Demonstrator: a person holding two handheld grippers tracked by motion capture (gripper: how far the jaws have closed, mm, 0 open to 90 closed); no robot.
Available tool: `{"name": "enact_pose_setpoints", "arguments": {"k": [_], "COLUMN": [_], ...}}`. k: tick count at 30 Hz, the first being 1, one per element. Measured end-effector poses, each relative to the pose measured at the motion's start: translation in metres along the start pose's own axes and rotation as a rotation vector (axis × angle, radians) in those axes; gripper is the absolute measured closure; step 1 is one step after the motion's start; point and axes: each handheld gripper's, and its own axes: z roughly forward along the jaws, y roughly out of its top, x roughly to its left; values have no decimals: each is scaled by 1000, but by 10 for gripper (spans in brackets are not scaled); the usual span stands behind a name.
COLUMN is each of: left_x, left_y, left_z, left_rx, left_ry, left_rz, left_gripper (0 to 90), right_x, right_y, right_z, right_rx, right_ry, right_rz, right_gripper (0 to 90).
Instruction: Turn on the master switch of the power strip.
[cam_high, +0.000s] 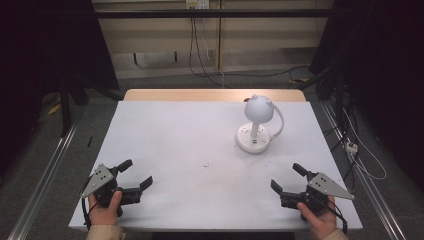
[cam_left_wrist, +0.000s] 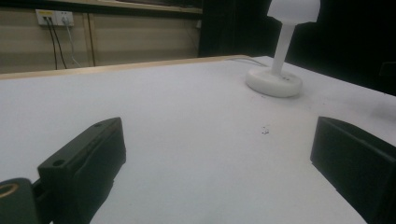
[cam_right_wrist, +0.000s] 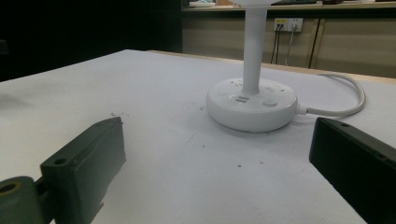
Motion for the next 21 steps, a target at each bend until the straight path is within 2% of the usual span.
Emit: {"name": "enact_pose_setpoints", "arguments": {"k": [9, 14, 21], "left_x": [0, 0, 0], "left_y": [0, 1, 1], "left_z": [0, 0, -2], "left_rx": [2, 2, -6], "left_ry": [1, -2, 1], "left_rz": [5, 13, 8], "left_gripper": [30, 30, 30], "right_x": [-3, -7, -14], "right_y": [2, 5, 11], "right_z": [5, 9, 19], "right_rx": [12, 14, 41], "right_ry": [-6, -10, -42], "right_rz": [-5, 26, -3], "right_gripper": [40, 49, 59]}}
